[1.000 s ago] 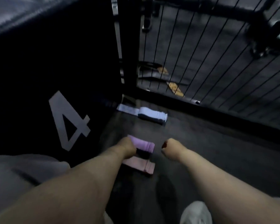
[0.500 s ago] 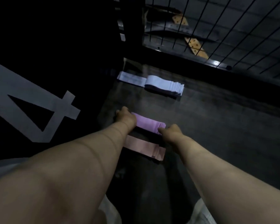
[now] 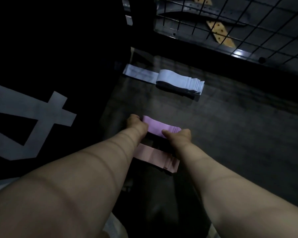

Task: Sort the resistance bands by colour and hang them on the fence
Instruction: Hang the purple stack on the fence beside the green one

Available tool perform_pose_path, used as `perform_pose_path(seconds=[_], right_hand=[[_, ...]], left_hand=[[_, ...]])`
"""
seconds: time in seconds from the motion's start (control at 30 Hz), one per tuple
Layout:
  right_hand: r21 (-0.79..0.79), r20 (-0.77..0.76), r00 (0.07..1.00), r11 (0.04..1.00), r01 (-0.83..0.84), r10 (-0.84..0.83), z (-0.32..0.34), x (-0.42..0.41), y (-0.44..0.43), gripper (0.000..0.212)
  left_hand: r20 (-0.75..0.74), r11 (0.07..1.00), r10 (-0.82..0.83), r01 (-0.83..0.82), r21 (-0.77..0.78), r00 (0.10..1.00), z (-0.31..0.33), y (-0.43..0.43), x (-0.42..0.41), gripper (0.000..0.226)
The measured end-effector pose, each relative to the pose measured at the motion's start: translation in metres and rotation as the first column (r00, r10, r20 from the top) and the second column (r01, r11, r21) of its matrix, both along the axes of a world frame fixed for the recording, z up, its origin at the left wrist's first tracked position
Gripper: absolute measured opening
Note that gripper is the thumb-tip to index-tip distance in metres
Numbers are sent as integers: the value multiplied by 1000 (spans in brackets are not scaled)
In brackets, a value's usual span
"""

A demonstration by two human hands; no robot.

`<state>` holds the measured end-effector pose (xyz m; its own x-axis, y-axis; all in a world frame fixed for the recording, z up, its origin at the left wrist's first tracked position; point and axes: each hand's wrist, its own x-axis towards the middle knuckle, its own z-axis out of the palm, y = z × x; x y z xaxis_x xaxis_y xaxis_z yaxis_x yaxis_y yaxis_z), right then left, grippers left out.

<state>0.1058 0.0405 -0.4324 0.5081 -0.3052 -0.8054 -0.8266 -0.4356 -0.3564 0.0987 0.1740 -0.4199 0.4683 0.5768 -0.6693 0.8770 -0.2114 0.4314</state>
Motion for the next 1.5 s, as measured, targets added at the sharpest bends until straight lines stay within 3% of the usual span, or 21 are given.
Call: perform_pose_path(seconds=[0.17,0.27,0.37,0.47,0.53,0.73,0.97,1.07,1.2,1.37,1.5], right_hand=[[-77,35,996,994,-79,82,0,1,2,59],[12,166,979,992,-125,121,3,-4,0,32],[130,240,969,987,-98,65,8,-9,-6,38],[314,210,967,947,72,-143,22,-6,-9,51],[377,218,956,921,103,-196,38,-2,-11,46],[406,465,884,899,-165,-48,116,16,-19,34],[283,785,616,920,-269,-62,216,18,-30,28],[274,852,516,918,-288,-92,262,10,-38,30],[290,895,426,901,-324,-135,314,-12,-45,30],[295,940,259,912,-284,-224,359,-52,-39,29],[380,921,190,892,-244,-340,384,-82,-34,28]], left_hand=[[-29,997,-68,67,-29,997,-2,1,-3,30],[-18,995,-78,77,-55,997,2,2,-6,32],[13,995,-55,56,-83,998,8,2,-8,30],[103,975,82,-58,-216,991,14,3,-7,35],[124,933,202,-152,-327,972,24,2,-4,35],[241,754,446,-216,-620,862,97,-4,14,36],[262,506,609,-113,-855,748,207,-6,19,25],[397,589,499,34,-807,771,257,-8,9,18],[494,650,430,120,-750,756,313,-14,-1,30],[693,724,324,303,-620,643,376,-29,-17,26],[834,836,139,388,-387,534,421,-47,-29,52]])
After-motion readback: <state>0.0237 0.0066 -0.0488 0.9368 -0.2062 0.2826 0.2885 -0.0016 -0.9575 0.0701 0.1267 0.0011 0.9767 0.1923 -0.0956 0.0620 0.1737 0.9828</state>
